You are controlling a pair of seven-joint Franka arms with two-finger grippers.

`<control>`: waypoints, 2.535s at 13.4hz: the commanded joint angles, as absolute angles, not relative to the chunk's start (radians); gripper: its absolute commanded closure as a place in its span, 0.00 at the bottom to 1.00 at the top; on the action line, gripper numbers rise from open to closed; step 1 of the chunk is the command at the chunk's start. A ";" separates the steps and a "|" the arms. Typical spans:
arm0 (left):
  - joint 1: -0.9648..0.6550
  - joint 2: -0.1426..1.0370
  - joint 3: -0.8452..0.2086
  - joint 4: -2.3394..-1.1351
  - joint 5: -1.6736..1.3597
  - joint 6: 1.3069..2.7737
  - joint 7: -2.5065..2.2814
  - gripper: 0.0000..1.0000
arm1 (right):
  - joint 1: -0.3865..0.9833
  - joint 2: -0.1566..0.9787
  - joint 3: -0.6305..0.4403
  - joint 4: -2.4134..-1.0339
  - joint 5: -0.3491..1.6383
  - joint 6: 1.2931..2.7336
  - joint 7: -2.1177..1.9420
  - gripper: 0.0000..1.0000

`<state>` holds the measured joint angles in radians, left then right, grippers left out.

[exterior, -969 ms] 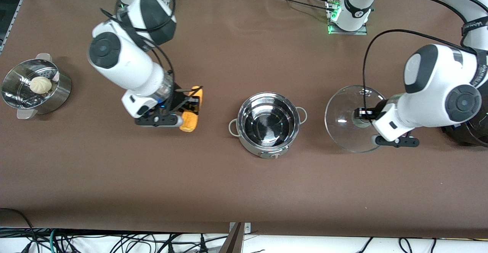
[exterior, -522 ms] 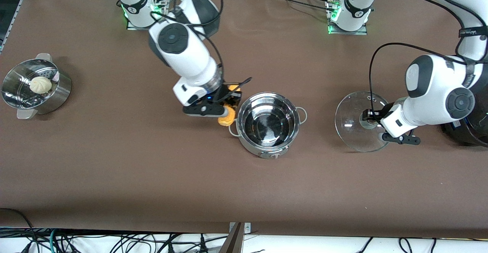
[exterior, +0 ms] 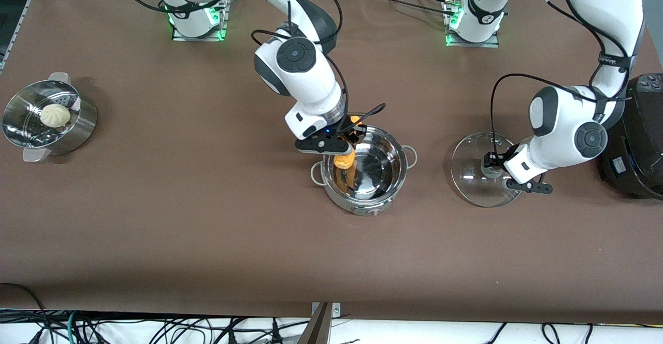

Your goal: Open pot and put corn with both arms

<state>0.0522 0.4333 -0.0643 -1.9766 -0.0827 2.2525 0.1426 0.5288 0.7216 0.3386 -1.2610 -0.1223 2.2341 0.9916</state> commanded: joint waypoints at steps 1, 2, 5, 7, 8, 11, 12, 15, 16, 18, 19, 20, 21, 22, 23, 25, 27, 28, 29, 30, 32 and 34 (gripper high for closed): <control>0.080 0.445 -0.077 -2.003 -0.063 2.302 0.158 1.00 | 0.578 0.790 0.307 -1.164 -0.144 2.230 1.012 0.68; 0.087 0.459 -0.077 -2.003 -0.063 2.307 0.158 1.00 | 0.587 0.807 0.305 -1.154 -0.144 2.232 1.012 0.68; 0.091 0.469 -0.077 -2.002 -0.064 2.307 0.156 0.75 | 0.601 0.848 0.292 -1.117 -0.144 2.235 1.014 0.68; 0.098 0.466 -0.077 -1.993 -0.072 2.295 0.149 0.00 | 0.604 0.854 0.276 -1.117 -0.144 2.273 1.009 0.68; 0.104 0.454 -0.077 -1.990 -0.072 2.290 0.146 0.00 | 0.603 0.862 0.270 -1.115 -0.143 2.289 1.008 0.68; 0.104 0.368 -0.075 -1.988 -0.071 2.255 0.141 0.00 | 0.606 0.887 0.268 -1.115 -0.144 2.341 1.012 0.68; 0.104 0.341 -0.074 -1.979 -0.069 2.243 0.146 0.00 | 0.617 0.896 0.267 -1.115 -0.144 2.345 1.014 0.68; 0.104 0.258 -0.068 -1.910 -0.064 2.151 0.146 0.00 | 0.626 0.905 0.267 -1.118 -0.144 2.347 1.011 0.68; 0.104 0.227 -0.067 -1.873 -0.064 2.079 0.138 0.00 | 0.626 0.913 0.267 -1.118 -0.144 2.347 1.011 0.66; 0.104 0.177 -0.046 -1.784 -0.063 1.941 0.124 0.00 | 0.626 0.917 0.265 -1.121 -0.149 2.347 1.014 0.20; 0.104 0.163 -0.045 -1.714 -0.040 1.851 0.115 0.00 | 0.626 0.917 0.255 -1.126 -0.175 2.347 1.008 0.00; 0.104 0.157 -0.044 -1.625 0.015 1.757 0.109 0.00 | 0.626 0.917 0.255 -1.127 -0.207 2.347 1.005 0.00; 0.103 0.156 -0.046 -1.532 0.035 1.667 0.104 0.00 | 0.626 0.917 0.255 -1.127 -0.216 2.347 0.999 0.00; 0.101 0.156 -0.052 -1.470 0.037 1.602 0.082 0.00 | 0.626 0.916 0.253 -1.123 -0.218 2.347 0.996 0.00; 0.101 0.156 -0.060 -1.450 0.040 1.574 0.033 0.00 | 0.626 0.910 0.253 -1.121 -0.218 2.339 0.994 0.00; 0.100 0.153 -0.067 -1.447 0.075 1.571 -0.063 0.00 | 0.623 0.890 0.249 -1.120 -0.219 2.320 0.989 0.00; 0.100 0.143 -0.064 -1.447 0.077 1.566 -0.071 0.00 | 0.614 0.826 0.232 -1.118 -0.233 2.203 0.890 0.00; 0.100 0.143 -0.058 -1.445 0.075 1.566 -0.075 0.00 | 0.592 0.793 0.229 -1.120 -0.233 2.148 0.829 0.00; 0.100 0.143 -0.058 -1.437 0.068 1.565 -0.075 0.00 | 0.550 0.748 0.232 -1.121 -0.224 2.120 0.766 0.00; 0.100 0.143 -0.057 -1.416 0.067 1.565 -0.075 0.00 | 0.517 0.700 0.235 -1.130 -0.222 2.077 0.735 0.00; 0.098 0.144 -0.060 -1.407 0.075 1.565 -0.075 0.00 | 0.473 0.643 0.232 -1.126 -0.216 1.952 0.719 0.00; 0.098 0.146 -0.058 -1.404 0.058 1.566 -0.078 0.00 | 0.399 0.595 0.232 -1.127 -0.187 1.867 0.622 0.00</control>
<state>0.1010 0.1299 -0.0554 -1.4401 0.0461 1.5879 -0.0646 0.4507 0.6475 0.2218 -1.0943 -0.2127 1.9261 0.6993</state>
